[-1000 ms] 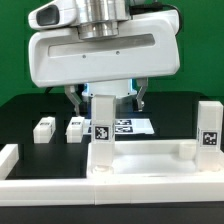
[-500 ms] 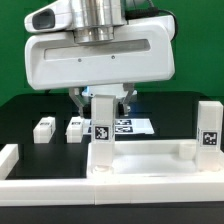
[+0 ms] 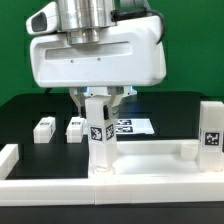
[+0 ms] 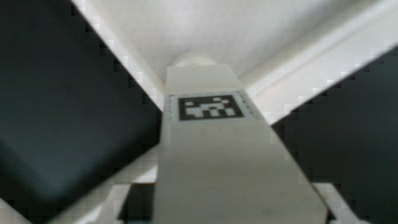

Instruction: Assemble desk

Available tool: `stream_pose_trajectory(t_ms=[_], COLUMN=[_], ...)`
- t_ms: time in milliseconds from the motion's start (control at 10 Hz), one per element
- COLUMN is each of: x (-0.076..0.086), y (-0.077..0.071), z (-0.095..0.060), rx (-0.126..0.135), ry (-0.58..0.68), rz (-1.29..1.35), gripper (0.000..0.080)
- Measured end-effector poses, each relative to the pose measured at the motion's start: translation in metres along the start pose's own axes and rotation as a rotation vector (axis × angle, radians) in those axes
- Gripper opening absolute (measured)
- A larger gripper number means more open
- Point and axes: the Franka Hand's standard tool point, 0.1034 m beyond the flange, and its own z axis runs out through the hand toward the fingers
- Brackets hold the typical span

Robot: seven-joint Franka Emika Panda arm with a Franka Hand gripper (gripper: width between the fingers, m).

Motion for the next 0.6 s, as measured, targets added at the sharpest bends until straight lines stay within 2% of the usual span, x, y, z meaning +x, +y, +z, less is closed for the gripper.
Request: stream_pose_trajectory(t_ms=[200, 300, 500, 600], x=[0.0014, 0.0025, -0.0016, -0.0011], y=[0.0074, 0.0098, 0.0089, 0.0095], z=[0.0003, 0.0006, 0.0000, 0.0000], rx=[0.037, 0.047, 0.046, 0.045], ry=[-0.026, -0.038, -0.037, -0.037], rz=[0.347, 0.504, 0.721, 0.706], gripper=[0.0296, 0.0296, 0.0297, 0.0298])
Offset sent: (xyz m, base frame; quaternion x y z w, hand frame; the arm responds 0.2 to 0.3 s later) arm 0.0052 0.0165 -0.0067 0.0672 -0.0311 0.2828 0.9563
